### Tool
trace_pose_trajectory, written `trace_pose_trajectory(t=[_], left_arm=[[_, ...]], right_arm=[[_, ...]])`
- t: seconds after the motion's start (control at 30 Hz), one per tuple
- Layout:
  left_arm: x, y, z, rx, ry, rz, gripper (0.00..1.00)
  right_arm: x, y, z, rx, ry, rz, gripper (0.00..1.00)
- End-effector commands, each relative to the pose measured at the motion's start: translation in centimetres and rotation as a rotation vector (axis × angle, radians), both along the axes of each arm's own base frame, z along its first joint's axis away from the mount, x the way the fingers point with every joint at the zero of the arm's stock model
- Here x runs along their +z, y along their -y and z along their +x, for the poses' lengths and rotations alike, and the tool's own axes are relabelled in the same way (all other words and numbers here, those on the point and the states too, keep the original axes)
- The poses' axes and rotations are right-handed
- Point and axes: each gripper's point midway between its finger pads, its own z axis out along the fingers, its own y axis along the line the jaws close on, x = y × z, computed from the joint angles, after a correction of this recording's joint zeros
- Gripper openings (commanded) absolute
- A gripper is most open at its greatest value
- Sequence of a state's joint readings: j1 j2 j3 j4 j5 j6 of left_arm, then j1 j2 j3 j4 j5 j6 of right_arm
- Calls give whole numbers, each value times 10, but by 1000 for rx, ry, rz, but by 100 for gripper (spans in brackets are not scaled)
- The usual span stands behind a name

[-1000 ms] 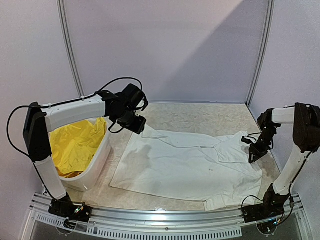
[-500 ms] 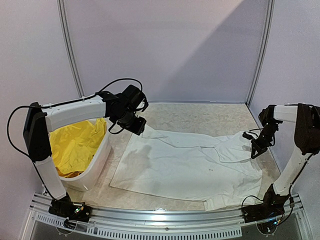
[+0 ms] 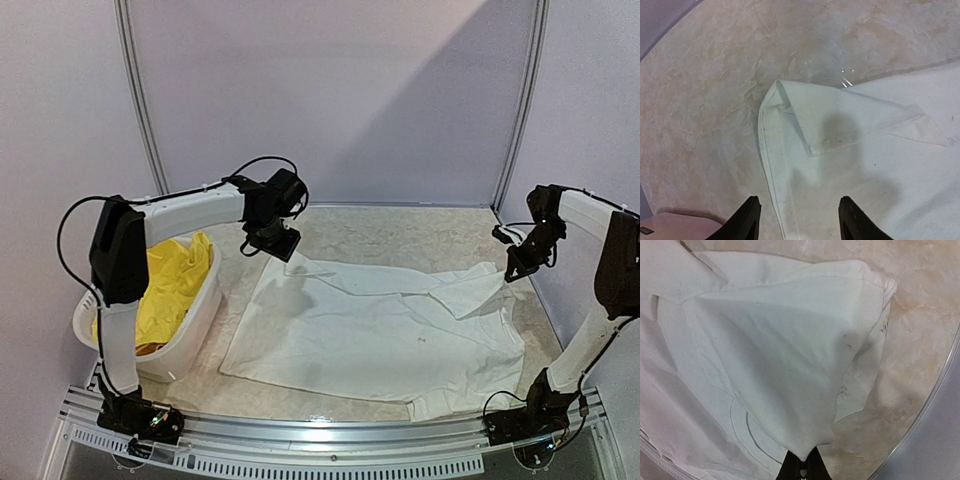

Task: Fold and stack the mixed laundry pile
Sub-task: Adjust the flattened T-shirt at the center of the board.

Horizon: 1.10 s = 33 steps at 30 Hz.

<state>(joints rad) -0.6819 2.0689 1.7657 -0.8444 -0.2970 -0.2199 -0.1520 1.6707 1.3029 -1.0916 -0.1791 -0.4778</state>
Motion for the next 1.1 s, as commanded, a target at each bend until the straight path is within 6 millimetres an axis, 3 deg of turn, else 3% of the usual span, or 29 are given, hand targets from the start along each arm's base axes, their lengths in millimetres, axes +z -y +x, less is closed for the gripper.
trace_pose_trajectory(t=[0.0,0.13,0.33,0.6,1.07], left_arm=[[-21,-8,6,50,-122,-8,54],[-40,-7,0,88,-195,-46,54],[-70,-9,-10,117,-303,-136,46],[-89,5,5,137,-321,-246,47],[-110,3,33,165,-287,-233,38]], right_arm=[[21,-10,21,-40,92,75,0],[24,-15,25,-50,98,114,0],[20,-17,25,-50,86,127,0],[17,-18,23,-46,75,133,0],[12,-21,19,-49,61,144,0]])
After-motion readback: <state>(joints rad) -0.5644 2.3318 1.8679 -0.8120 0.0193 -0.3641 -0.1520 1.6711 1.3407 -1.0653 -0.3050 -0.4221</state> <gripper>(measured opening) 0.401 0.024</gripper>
